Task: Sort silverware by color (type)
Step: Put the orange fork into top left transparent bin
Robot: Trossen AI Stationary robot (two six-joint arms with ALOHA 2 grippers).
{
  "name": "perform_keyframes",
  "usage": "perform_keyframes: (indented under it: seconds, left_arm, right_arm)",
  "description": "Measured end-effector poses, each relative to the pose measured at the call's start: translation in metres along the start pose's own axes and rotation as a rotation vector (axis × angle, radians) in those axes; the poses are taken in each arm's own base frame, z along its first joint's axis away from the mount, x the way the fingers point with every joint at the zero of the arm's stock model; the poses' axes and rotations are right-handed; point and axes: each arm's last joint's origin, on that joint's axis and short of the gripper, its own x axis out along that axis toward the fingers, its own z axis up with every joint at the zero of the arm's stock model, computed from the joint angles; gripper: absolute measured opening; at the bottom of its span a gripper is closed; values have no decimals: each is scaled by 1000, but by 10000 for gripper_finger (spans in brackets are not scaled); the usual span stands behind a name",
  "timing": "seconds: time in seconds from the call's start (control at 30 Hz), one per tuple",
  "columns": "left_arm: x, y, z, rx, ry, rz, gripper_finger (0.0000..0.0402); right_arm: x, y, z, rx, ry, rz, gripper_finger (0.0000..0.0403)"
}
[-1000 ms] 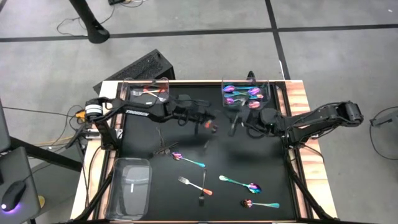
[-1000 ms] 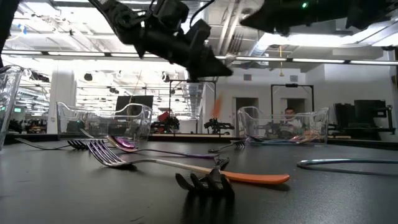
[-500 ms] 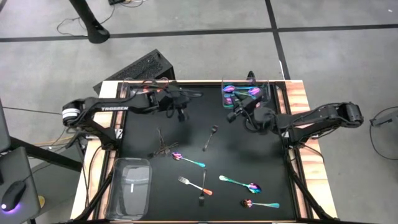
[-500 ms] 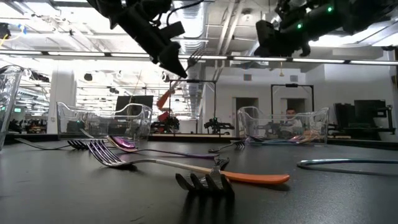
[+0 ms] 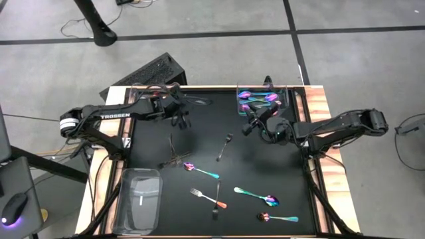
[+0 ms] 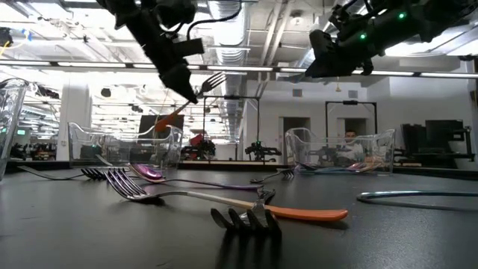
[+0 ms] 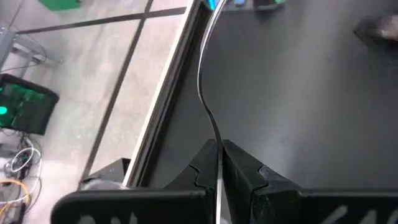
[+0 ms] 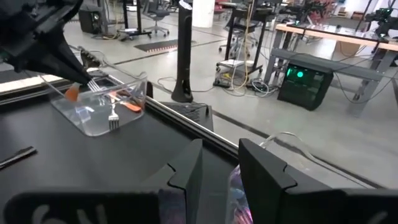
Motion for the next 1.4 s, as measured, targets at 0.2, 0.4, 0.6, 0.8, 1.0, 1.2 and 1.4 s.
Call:
perform_keyframes:
  seconds: [0.2, 0.4, 0.6, 0.8, 1.0, 1.2, 1.4]
  left_arm:
    - [-3, 32, -29, -132, -46, 6, 0]
    - [-19, 49, -39, -183, -28, 112, 0]
    - [-25, 51, -42, -58, -10, 130, 0]
    - [-24, 54, -47, -33, 40, 149, 0]
    - [-24, 48, -49, -83, 25, 23, 0]
    - [-25, 39, -46, -62, 12, -34, 0]
    - [-26, 42, -47, -27, 62, 89, 0]
  right_arm:
    - [4, -5, -2, -12, 16, -27, 128]
    - [18, -7, -13, -52, 64, -63, 128]
    - [38, -2, -31, -48, 120, -15, 128]
    - [48, 5, -46, -49, 152, -10, 127]
    - [48, 7, -45, -48, 139, -3, 127]
    - [47, 6, -41, -30, 120, -1, 127]
    - [44, 8, -41, -36, 122, 10, 127]
